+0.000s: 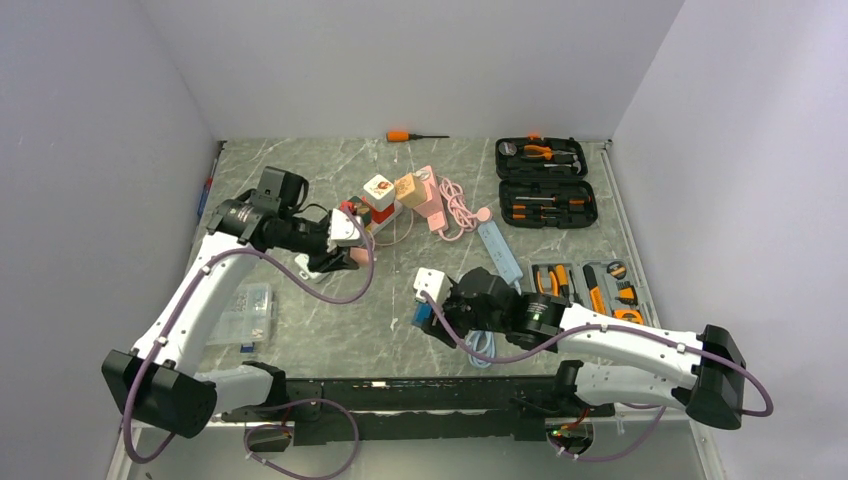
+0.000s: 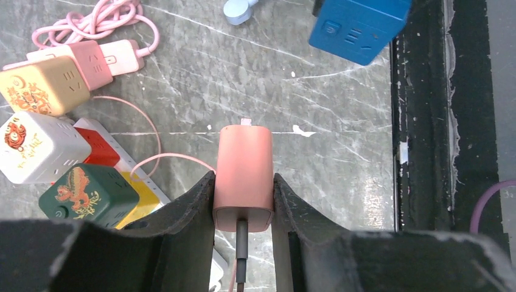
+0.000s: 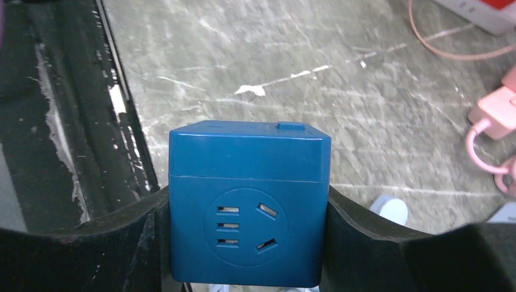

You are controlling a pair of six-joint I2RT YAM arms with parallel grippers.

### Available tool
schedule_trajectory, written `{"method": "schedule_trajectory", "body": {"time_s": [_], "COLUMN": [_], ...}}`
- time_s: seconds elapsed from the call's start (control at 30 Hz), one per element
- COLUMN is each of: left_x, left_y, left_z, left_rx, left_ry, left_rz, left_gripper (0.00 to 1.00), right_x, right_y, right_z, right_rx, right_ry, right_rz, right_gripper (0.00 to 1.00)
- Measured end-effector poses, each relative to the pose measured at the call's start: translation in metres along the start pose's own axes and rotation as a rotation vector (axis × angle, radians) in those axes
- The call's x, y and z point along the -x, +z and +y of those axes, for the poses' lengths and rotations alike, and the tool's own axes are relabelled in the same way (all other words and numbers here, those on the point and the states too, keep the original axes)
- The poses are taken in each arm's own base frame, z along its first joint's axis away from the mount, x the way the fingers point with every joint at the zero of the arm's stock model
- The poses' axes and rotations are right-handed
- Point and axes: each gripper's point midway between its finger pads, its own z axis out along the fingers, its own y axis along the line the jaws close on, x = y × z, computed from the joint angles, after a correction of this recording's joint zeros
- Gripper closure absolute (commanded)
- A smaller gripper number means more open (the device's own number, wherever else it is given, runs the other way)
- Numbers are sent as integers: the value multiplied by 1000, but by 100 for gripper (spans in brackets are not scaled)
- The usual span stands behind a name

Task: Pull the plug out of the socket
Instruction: Remove the plug from the socket, then place the plug at the corner of the board.

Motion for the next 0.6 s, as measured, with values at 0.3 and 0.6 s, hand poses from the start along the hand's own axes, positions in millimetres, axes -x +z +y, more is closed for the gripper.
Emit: {"method": "schedule_trajectory", "body": {"time_s": [0.3, 0.6], "left_x": [-5, -5], "left_y": [-5, -1], "left_z": [-16, -28], "left_rx": [9, -26], "left_ry": [1, 22], "left_rz": [9, 38], "left_gripper": [100, 100], "right_x": [-68, -123], "right_y": [-2, -53], "right_z": [-66, -78], "right_rx": [-375, -724], "right_ry": [456, 909], "right_rz": [268, 390], "right_gripper": [100, 100]}}
